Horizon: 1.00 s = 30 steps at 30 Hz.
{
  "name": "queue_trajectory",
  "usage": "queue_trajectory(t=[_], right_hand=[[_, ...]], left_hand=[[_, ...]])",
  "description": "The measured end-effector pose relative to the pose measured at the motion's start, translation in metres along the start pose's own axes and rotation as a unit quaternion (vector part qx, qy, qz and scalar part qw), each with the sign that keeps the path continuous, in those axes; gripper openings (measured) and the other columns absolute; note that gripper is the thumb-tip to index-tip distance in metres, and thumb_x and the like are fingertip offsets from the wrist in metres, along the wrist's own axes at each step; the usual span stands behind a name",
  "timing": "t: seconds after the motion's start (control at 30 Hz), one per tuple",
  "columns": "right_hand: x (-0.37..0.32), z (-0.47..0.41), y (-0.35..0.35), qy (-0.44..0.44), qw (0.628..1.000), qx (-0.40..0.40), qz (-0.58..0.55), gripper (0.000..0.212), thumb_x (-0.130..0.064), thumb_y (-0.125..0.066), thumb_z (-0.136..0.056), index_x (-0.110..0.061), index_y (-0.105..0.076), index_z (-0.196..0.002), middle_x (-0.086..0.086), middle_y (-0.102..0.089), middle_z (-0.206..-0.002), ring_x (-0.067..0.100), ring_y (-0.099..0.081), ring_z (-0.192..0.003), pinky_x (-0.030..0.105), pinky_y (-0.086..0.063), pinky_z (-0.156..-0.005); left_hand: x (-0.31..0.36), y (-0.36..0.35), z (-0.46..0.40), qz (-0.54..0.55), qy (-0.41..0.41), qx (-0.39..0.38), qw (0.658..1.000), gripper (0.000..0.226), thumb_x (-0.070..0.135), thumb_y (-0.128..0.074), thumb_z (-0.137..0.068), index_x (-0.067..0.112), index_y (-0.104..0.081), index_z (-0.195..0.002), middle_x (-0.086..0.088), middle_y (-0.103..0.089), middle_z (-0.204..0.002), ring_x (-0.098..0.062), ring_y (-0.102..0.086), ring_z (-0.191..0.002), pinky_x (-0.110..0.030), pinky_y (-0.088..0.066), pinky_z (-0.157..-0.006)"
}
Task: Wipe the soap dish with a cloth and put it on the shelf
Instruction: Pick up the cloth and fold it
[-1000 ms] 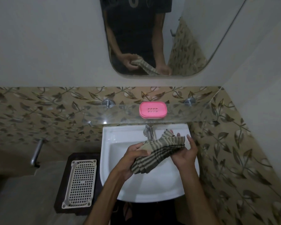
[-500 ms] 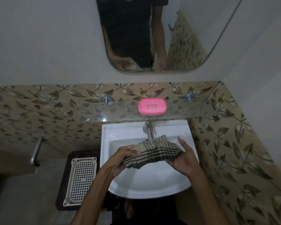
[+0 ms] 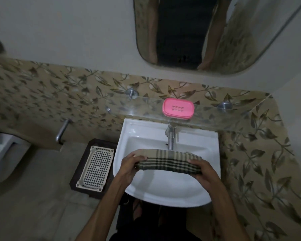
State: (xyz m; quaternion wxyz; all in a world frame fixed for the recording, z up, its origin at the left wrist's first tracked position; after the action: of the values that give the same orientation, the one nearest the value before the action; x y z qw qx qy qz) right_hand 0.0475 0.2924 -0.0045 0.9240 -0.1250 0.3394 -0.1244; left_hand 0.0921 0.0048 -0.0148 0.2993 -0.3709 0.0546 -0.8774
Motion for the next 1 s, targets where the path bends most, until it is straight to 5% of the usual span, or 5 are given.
queue_trajectory(t=[0.17,0.33,0.67,0.8,1.0], right_hand=[[0.005,-0.003,-0.015,0.033,0.992,0.045,0.112,0.035,0.0,-0.062,-0.092,-0.014,-0.073,-0.122,0.011,-0.079,-0.109,0.029,-0.074,-0.097,0.038,-0.059,-0.079],[0.018,0.004,-0.067,0.063,0.992,-0.008,0.108,0.033,-0.006,-0.055,-0.095,-0.019,-0.079,-0.114,0.01,-0.081,-0.104,0.027,-0.079,-0.089,0.031,-0.062,-0.065],[0.056,-0.003,-0.098,-0.008,0.996,-0.005,0.088,0.034,-0.033,-0.062,-0.1,-0.008,-0.073,-0.119,0.014,-0.078,-0.113,0.026,-0.075,-0.104,0.033,-0.057,-0.075],[0.066,-0.003,-0.115,-0.029,0.996,-0.022,0.081,0.029,-0.024,-0.056,-0.102,-0.004,-0.074,-0.114,0.022,-0.075,-0.115,0.031,-0.071,-0.104,0.038,-0.057,-0.078],[0.082,-0.028,-0.163,-0.056,0.991,-0.011,0.121,0.018,0.004,-0.06,-0.092,0.004,-0.07,-0.107,0.022,-0.076,-0.099,0.037,-0.071,-0.087,0.043,-0.061,-0.073]], left_hand=[[-0.007,-0.005,0.017,-0.079,-0.138,0.132,0.978,0.034,-0.007,-0.079,-0.069,0.007,-0.077,-0.1,-0.006,-0.079,-0.082,-0.026,-0.073,-0.079,-0.027,-0.055,-0.053],[0.007,-0.056,0.035,-0.256,-0.286,0.142,0.912,0.025,0.011,-0.08,-0.078,0.022,-0.076,-0.1,0.004,-0.079,-0.092,-0.014,-0.074,-0.085,-0.032,-0.062,-0.076],[-0.015,-0.068,0.05,-0.338,-0.271,0.165,0.886,0.053,0.019,-0.074,-0.078,0.021,-0.064,-0.13,0.001,-0.075,-0.109,-0.017,-0.07,-0.099,-0.031,-0.058,-0.086],[-0.014,-0.04,0.047,-0.24,-0.254,0.182,0.919,0.035,0.01,-0.079,-0.077,0.021,-0.071,-0.11,0.005,-0.077,-0.098,-0.012,-0.072,-0.091,-0.03,-0.06,-0.08],[-0.012,0.047,0.027,0.229,-0.073,0.198,0.95,0.014,-0.009,-0.061,-0.082,0.002,-0.068,-0.078,-0.01,-0.068,-0.069,-0.023,-0.061,-0.061,-0.026,-0.049,-0.049]])
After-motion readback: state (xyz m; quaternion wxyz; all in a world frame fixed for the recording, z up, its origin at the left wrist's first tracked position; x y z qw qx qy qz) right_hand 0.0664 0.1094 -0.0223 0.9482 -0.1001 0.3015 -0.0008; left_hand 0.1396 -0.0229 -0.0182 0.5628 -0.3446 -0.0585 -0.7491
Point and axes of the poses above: each hand's wrist, its own z-axis away from the middle knuckle, its own y-axis out of the back of the hand, x = y × z, the point moved 7 cm from there along -z, towards the middle knuckle
